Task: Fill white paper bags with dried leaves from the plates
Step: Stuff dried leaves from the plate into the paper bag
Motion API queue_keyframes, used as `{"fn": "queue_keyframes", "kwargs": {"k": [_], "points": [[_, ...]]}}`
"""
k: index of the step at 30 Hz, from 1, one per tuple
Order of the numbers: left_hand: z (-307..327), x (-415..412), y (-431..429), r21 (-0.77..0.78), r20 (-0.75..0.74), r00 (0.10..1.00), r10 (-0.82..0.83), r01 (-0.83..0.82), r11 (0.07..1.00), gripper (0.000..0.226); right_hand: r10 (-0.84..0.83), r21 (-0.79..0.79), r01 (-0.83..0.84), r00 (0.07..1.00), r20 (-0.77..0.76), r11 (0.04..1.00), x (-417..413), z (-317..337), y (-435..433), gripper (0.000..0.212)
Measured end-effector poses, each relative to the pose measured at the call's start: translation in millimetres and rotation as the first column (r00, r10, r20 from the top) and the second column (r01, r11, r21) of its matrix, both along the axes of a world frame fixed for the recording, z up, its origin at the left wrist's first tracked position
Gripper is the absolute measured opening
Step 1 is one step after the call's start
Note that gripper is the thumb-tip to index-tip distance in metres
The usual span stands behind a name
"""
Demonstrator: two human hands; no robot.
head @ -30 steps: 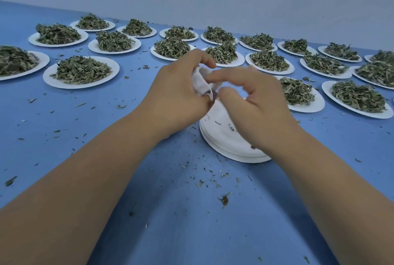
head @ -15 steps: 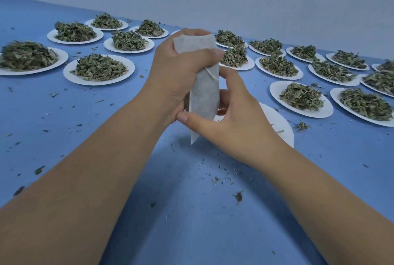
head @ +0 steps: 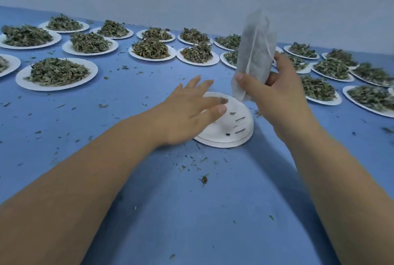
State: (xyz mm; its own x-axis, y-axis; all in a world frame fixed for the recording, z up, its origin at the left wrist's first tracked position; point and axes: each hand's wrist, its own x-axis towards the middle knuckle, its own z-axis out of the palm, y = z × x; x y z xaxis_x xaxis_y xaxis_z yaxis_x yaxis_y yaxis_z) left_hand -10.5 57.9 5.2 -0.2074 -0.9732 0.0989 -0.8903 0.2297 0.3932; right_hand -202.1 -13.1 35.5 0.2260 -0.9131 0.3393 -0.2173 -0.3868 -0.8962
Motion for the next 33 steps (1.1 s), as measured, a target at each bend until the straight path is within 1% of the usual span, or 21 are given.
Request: {"fn": "queue_keyframes", "kwargs": {"k": [1, 3, 5, 6, 7, 9, 11, 13, 15, 17, 22, 24, 29, 31, 33], "points": [[-3, -2, 6, -0.016, 0.100, 0.995, -0.017, 0.019, 1.000, 0.068, -0.012, 0.004, 0.012, 1.000, 0.004, 1.000, -4, -1, -1, 0.054], [-3, -13, -1, -0.040, 0.273, 0.962, -0.001, 0.012, 0.999, 0.088, -0.025, 0.007, 0.025, 1.000, -0.001, 1.000, -10, -7, -2, 0.053], [-2, -27, -5, -0.045, 0.332, 0.943, 0.017, -0.002, 0.999, 0.107, -0.027, 0.001, 0.027, 1.000, -0.006, 1.000, -12, -15, 0, 0.052], [-5, -33, -6, -0.041, 0.353, 0.935, 0.014, 0.000, 0.999, 0.110, -0.027, -0.002, 0.027, 1.000, -0.008, 1.000, -12, -18, 1, 0.052], [-9, -37, -6, -0.034, 0.377, 0.926, 0.002, 0.012, 0.999, 0.109, -0.030, -0.001, 0.030, 1.000, -0.006, 1.000, -12, -20, 2, 0.051], [-11, -43, -8, -0.028, 0.389, 0.920, -0.055, 0.071, 0.997, 0.094, -0.040, 0.006, 0.040, 0.999, 0.006, 0.999, -13, -21, 1, 0.049], [-11, -49, -8, -0.025, 0.327, 0.939, -0.108, 0.123, 0.992, 0.074, -0.041, 0.008, 0.041, 0.999, 0.030, 0.999, -14, -21, 0, 0.047], [-11, -53, -6, -0.039, 0.217, 0.965, -0.148, 0.161, 0.986, 0.056, -0.037, 0.007, 0.037, 0.998, 0.041, 0.999, -15, -21, -1, 0.048], [-10, -55, -2, -0.101, 0.133, 0.984, -0.122, 0.136, 0.986, 0.039, -0.038, -0.003, 0.038, 0.999, 0.040, 0.999, -15, -21, -1, 0.049], [-9, -57, 1, -0.186, 0.099, 0.992, -0.084, 0.101, 0.977, 0.028, -0.035, -0.012, 0.035, 0.999, 0.037, 0.999, -14, -21, -1, 0.049], [-9, -58, 4, -0.251, 0.035, 0.996, -0.087, 0.094, 0.964, 0.018, -0.029, -0.037, 0.029, 1.000, 0.007, 0.999, -13, -20, 0, 0.047], [-10, -59, 4, -0.262, -0.027, 0.997, -0.079, 0.069, 0.963, 0.016, -0.025, -0.042, 0.025, 1.000, -0.002, 0.999, -13, -20, 0, 0.045], [-13, -60, 5, -0.248, -0.156, 0.985, -0.069, 0.028, 0.968, 0.011, -0.010, -0.048, 0.010, 1.000, -0.012, 0.999, -14, -22, -1, 0.046], [-14, -60, 6, -0.247, -0.180, 0.983, -0.047, 0.002, 0.969, 0.009, -0.001, -0.048, 0.000, 1.000, -0.010, 0.999, -14, -23, -2, 0.049], [-14, -60, 6, -0.246, -0.238, 0.971, -0.014, -0.046, 0.968, 0.010, 0.005, -0.047, -0.005, 1.000, -0.009, 0.999, -14, -24, -2, 0.049]]}}
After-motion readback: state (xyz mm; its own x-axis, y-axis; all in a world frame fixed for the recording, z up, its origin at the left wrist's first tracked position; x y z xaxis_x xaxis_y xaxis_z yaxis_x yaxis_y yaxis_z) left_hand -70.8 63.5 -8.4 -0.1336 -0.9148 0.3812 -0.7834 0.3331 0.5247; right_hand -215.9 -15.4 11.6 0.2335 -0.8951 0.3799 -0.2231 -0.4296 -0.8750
